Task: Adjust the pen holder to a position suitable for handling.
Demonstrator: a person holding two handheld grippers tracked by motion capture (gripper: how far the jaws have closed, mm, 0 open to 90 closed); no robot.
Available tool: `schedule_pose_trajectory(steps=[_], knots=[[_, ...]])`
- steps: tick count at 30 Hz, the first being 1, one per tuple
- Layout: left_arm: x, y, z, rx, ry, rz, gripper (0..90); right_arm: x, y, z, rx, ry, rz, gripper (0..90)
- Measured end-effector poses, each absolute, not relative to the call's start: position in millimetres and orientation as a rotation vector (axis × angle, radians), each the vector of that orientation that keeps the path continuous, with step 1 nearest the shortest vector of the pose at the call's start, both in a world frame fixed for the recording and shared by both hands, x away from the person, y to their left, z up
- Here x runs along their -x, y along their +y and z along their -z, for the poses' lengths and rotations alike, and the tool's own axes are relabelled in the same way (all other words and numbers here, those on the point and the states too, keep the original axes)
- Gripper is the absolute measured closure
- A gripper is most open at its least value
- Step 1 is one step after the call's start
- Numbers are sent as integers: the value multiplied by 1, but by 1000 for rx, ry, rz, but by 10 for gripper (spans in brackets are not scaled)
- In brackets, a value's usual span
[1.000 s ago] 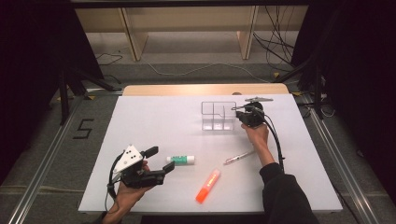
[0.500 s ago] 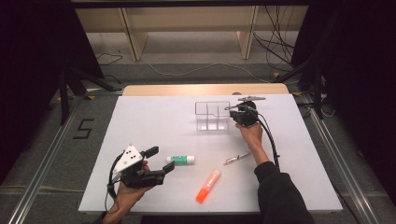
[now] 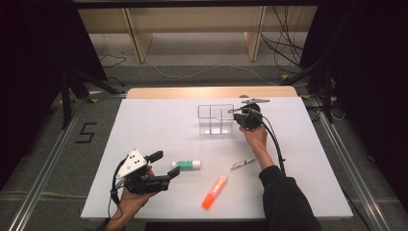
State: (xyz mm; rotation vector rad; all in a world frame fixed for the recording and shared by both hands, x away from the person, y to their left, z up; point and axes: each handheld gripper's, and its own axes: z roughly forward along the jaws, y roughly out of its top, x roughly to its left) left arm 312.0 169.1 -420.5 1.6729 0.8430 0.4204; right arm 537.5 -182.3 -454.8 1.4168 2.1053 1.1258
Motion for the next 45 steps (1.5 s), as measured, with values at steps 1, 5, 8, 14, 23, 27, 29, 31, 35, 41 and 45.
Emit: schedule_pose_trajectory(steps=[1, 5, 8, 14, 23, 27, 29, 31, 35, 41, 45], knots=[[-312, 169, 421, -1663, 849, -416, 163, -538, -181, 455, -1417, 2105, -1125, 900], [-312, 169, 421, -1662, 852, -415, 158, -538, -181, 455, -1415, 2106, -1126, 900], [-312, 168, 420, -1661, 852, -416, 156, -538, -180, 454, -1411, 2109, -1123, 900], [-312, 169, 420, -1662, 851, -416, 156, -538, -178, 454, -1416, 2113, -1128, 900], [-312, 170, 420, -1667, 851, -412, 156, -536, -182, 449, -1405, 2093, -1104, 875], [-312, 169, 421, -1665, 852, -414, 156, -530, -193, 440, -1387, 2083, -1118, 853], [-312, 169, 421, -1665, 853, -414, 156, -526, -196, 435, -1366, 2080, -1123, 839], [-313, 169, 421, -1665, 855, -414, 156, -523, -197, 433, -1360, 2077, -1133, 828], [-312, 169, 421, -1664, 855, -415, 156, -513, -204, 426, -1338, 2076, -1182, 780], [-312, 169, 421, -1665, 859, -415, 156, -493, -211, 420, -1297, 2068, -1271, 724], [-313, 169, 421, -1668, 861, -414, 156, -480, -212, 419, -1260, 2084, -1321, 687]])
